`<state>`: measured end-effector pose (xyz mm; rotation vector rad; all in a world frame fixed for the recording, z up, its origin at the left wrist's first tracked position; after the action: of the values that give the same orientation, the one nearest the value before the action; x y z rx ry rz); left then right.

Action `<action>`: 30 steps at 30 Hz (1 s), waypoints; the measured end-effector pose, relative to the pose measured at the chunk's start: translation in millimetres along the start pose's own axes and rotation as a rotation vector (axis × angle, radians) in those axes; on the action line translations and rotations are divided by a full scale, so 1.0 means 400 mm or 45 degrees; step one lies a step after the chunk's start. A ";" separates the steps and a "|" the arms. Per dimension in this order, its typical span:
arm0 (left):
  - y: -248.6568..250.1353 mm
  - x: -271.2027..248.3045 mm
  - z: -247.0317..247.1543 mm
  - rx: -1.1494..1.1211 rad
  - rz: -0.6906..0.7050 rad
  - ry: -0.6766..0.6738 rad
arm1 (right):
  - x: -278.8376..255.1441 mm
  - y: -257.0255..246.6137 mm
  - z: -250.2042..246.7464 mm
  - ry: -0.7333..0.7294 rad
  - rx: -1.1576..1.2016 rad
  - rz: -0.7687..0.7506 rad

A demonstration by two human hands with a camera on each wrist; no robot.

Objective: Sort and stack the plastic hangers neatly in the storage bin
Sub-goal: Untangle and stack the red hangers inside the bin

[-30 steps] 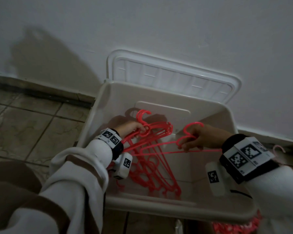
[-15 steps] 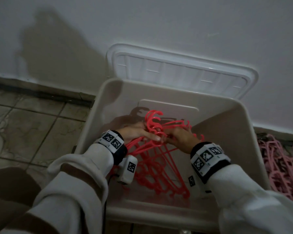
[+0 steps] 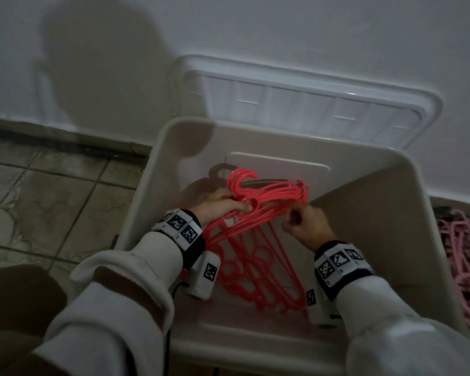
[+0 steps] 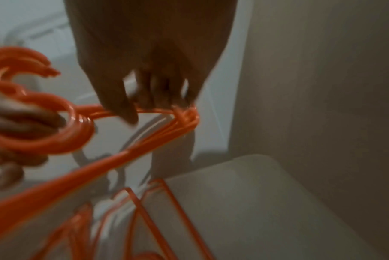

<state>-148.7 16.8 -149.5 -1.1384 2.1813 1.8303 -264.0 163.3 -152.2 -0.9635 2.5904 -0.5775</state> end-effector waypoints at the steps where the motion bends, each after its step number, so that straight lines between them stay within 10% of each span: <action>1: 0.003 0.000 0.000 0.021 -0.006 0.004 | -0.012 0.018 0.038 -0.203 -0.090 0.043; 5: 0.000 0.003 -0.007 0.110 -0.024 0.070 | -0.056 0.061 0.160 -0.707 -0.253 0.208; 25: 0.058 0.007 -0.023 -0.073 0.144 0.021 | -0.029 -0.017 0.038 -0.438 -0.120 0.052; 30: 0.063 0.010 -0.027 -0.162 0.166 0.011 | -0.040 0.021 0.037 -0.472 0.348 0.257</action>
<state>-161.8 5.5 -127.9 -1.0499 2.2208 2.0471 -250.7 175.9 -166.7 -0.6412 2.1768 -0.6121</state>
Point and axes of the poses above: each hand's wrist, its own x-axis towards the middle knuckle, its own z-axis out of the palm, y = z × x, the point moved 6 cm from there along x, towards the middle knuckle, and after that the axes turned 8 degrees about y, right-handed, at the moved point
